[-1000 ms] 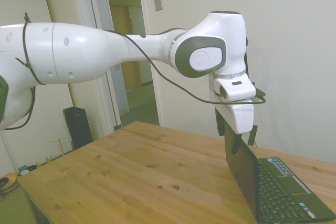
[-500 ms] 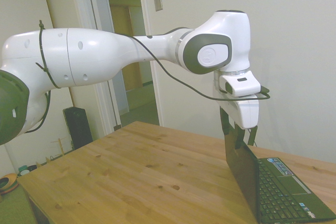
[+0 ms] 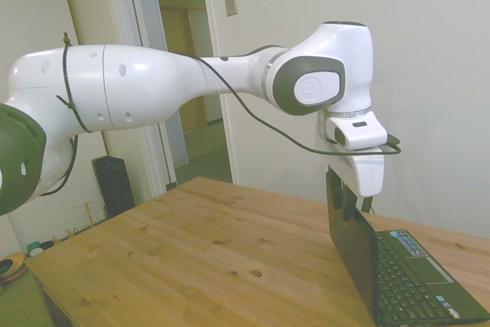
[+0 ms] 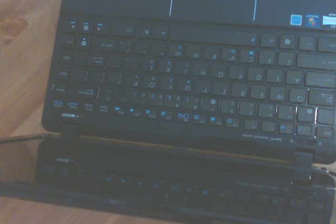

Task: Close the laptop

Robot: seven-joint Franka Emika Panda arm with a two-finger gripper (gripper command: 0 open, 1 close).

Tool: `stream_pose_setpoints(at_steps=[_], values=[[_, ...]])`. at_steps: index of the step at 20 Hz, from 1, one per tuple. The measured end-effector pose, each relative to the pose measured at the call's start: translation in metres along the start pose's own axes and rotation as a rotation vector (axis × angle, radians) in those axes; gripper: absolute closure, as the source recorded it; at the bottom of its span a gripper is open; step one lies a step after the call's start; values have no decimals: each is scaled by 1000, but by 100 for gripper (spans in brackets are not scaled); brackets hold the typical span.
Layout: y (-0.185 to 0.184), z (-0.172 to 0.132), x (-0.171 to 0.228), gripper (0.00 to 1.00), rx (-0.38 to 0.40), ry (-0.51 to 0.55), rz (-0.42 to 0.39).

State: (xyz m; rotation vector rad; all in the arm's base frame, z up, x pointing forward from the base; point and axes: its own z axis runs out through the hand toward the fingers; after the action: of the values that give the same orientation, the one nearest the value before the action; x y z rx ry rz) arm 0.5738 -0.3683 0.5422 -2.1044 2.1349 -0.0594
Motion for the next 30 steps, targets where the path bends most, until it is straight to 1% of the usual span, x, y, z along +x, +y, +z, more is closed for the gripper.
stream_pose_setpoints(at_steps=[11, 15, 17, 20, 23, 28, 30], values=[[4, 5, 17, 100, -6, -5, 23], [-2, 5, 38, 100, -6, -19, 44], [-4, 12, 57, 100, -7, -22, 62], [-4, 34, 87, 100, -22, -29, 88], [-7, 52, 110, 100, -22, -11, 102], [-26, 68, 118, 100, -2, 51, 112], [-35, 82, 116, 100, -10, 93, 117]])
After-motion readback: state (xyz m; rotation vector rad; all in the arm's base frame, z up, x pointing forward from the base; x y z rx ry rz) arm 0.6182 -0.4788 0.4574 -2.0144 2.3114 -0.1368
